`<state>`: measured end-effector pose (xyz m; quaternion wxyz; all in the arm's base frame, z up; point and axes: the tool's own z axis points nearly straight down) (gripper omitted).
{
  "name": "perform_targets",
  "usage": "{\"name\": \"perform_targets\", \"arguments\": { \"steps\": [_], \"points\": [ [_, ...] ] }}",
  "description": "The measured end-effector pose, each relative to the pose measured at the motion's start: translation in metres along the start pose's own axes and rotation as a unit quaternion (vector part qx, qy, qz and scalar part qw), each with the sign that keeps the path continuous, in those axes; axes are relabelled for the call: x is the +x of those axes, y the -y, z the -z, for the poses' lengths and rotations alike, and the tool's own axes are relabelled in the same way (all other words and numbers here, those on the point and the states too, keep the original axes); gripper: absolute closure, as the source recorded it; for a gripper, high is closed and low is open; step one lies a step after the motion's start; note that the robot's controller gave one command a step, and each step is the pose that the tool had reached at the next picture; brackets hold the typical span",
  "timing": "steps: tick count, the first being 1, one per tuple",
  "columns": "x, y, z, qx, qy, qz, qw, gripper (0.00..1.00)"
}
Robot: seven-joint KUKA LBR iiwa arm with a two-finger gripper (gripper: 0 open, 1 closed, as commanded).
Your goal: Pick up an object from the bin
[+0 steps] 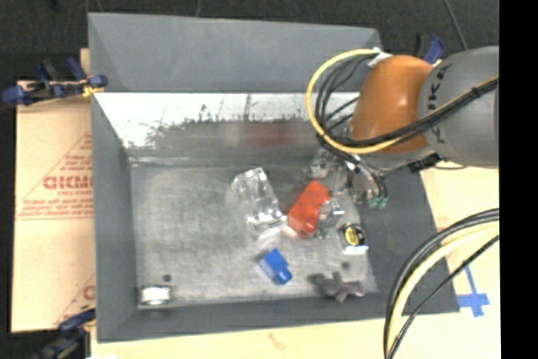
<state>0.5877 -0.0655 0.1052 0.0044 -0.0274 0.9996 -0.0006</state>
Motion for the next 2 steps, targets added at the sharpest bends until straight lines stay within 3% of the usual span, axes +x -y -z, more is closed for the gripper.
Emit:
{"name": "perform_targets", "arguments": {
  "steps": [1, 2],
  "points": [
    [-0.0032, 0.0121, -0.0299, 0.0, 0.0011, 0.086, 0.9963, 0.0],
    [-0.0051, 0.0123, -0.0278, 0.001, 0.004, 0.086, 0.9963, 1.0]
  ]
}}
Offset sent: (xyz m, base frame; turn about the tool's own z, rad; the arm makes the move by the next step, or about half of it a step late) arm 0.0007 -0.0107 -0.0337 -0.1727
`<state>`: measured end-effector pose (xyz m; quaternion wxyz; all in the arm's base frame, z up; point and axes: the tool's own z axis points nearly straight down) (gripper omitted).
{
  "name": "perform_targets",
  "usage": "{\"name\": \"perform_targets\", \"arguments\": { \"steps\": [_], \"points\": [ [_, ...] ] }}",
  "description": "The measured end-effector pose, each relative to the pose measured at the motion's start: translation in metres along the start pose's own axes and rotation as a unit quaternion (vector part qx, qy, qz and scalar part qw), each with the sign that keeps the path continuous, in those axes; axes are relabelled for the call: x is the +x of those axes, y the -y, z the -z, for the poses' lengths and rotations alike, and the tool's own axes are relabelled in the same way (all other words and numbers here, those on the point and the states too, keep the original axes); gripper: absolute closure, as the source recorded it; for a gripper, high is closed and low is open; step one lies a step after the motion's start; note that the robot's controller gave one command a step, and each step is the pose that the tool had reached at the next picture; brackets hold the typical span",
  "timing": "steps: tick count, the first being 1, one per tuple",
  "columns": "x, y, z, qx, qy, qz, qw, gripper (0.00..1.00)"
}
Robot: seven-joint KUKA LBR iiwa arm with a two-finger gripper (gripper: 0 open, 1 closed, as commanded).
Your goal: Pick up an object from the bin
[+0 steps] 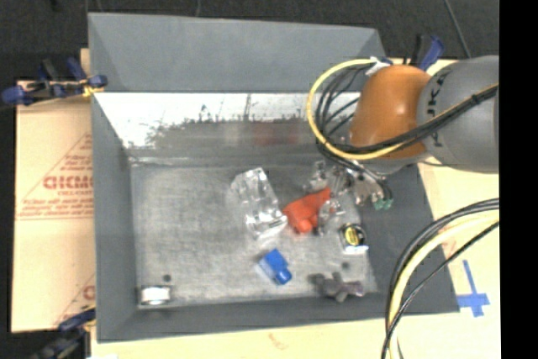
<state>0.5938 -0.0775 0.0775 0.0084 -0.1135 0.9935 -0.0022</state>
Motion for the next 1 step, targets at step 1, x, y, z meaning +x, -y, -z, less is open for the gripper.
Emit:
{"name": "perform_targets", "arguments": {
  "steps": [1],
  "points": [
    [0.0045, 0.0119, 0.1408, 0.0, -0.0022, 0.017, 0.9999, 1.0]
  ]
}}
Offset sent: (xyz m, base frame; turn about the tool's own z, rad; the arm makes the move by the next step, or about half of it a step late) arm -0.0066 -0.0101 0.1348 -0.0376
